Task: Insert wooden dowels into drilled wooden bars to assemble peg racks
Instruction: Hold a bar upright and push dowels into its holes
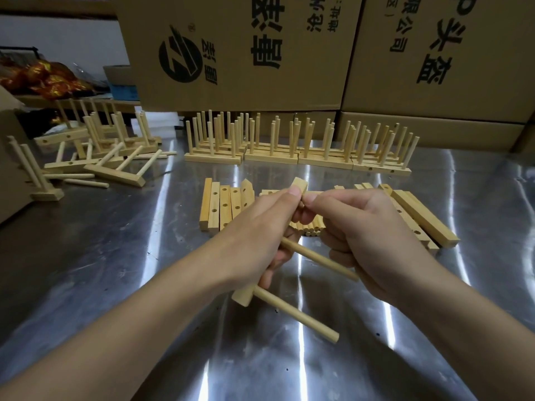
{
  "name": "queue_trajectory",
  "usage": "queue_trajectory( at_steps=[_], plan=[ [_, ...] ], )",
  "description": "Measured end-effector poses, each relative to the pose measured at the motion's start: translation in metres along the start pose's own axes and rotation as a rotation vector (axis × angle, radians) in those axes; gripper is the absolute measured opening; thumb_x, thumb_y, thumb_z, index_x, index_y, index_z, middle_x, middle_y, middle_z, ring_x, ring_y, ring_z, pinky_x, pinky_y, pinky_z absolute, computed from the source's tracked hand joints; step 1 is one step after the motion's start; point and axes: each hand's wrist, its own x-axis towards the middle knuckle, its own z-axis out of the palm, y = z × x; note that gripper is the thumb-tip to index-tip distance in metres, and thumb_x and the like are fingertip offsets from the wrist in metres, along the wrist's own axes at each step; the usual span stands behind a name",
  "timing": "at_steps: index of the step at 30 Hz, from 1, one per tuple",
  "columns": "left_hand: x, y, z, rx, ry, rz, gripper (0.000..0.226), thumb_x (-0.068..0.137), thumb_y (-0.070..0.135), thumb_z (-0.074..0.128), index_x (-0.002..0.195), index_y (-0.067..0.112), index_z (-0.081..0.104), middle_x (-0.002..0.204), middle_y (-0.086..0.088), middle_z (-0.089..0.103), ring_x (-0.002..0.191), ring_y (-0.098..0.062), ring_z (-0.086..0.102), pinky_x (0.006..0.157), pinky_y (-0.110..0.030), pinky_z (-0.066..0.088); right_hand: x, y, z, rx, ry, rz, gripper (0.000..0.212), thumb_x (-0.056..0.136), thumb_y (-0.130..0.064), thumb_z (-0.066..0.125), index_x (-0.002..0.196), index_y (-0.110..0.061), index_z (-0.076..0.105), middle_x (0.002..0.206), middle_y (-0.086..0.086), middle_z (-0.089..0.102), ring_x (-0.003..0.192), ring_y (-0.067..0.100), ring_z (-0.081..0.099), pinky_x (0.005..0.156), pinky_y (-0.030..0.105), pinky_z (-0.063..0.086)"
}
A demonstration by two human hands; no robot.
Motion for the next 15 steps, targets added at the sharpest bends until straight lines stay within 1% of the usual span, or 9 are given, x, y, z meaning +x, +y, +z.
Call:
queue_trajectory(
  at_steps=[4,7,9,11,12,14,15],
  plan=[
    [0.002,-0.003,-0.001,0.031,-0.003,0.006,0.048,0.112,0.059,0.029,0.086,0.033,0.061,0.060,0.003,0.043,0.049,-0.013,0.042,0.036,-0.027,0.039,0.000,0.002,0.000,0.026,0.000,0.042,0.032,0.102,-0.022,0.066,0.078,-0.003,0.072,0.052,-0.001,0.026,0.045,0.012,0.020,0.044,0.023,0.018],
    [0.004,-0.010,0.001,0.030,0.015,-0.008,0.047,0.111,0.060,0.031,0.087,0.034,0.062,0.061,0.002,0.045,0.048,-0.014,0.043,0.036,-0.027,0.038,0.001,0.005,0.000,0.012,0.029,0.093,0.036,0.102,-0.022,0.066,0.082,0.008,0.070,0.052,0.001,0.024,0.043,0.012,0.020,0.043,0.022,0.016],
    [0.004,-0.013,0.002,0.031,0.015,-0.041,0.047,0.112,0.059,0.030,0.088,0.034,0.062,0.059,0.002,0.046,0.043,-0.013,0.043,0.036,-0.026,0.038,0.001,0.008,0.001,0.005,0.043,0.130,0.038,0.103,-0.022,0.066,0.086,0.013,0.068,0.050,0.001,0.026,0.042,0.011,0.020,0.041,0.020,0.016],
    [0.004,-0.014,0.003,-0.030,-0.011,-0.072,0.048,0.112,0.058,0.029,0.089,0.033,0.063,0.057,-0.001,0.044,0.039,-0.014,0.040,0.035,-0.024,0.036,0.001,0.008,0.001,-0.022,0.048,0.157,0.040,0.103,-0.027,0.067,0.087,0.010,0.071,0.052,0.000,0.026,0.042,0.011,0.021,0.040,0.019,0.017],
    [0.004,-0.014,0.004,-0.079,-0.019,-0.073,0.049,0.113,0.057,0.029,0.091,0.031,0.064,0.056,-0.002,0.043,0.038,-0.014,0.039,0.034,-0.024,0.035,0.002,0.006,0.000,-0.057,0.028,0.169,0.040,0.102,-0.032,0.068,0.086,0.004,0.074,0.054,0.000,0.027,0.044,0.012,0.023,0.040,0.020,0.019],
    [0.009,-0.013,0.005,-0.113,0.001,-0.060,0.050,0.113,0.055,0.028,0.097,0.026,0.066,0.055,-0.002,0.041,0.037,-0.012,0.038,0.034,-0.022,0.035,0.005,-0.001,-0.009,-0.078,-0.034,0.204,0.046,0.096,-0.054,0.071,0.086,-0.010,0.079,0.059,-0.002,0.033,0.049,0.011,0.029,0.041,0.021,0.024],
    [0.010,-0.013,0.006,-0.121,0.029,-0.060,0.050,0.112,0.055,0.029,0.099,0.021,0.063,0.055,-0.002,0.041,0.038,-0.012,0.038,0.034,-0.022,0.036,0.007,-0.003,-0.014,-0.031,-0.052,0.238,0.053,0.090,-0.067,0.070,0.088,-0.015,0.079,0.060,-0.003,0.039,0.049,0.010,0.034,0.040,0.020,0.027]
  ],
)
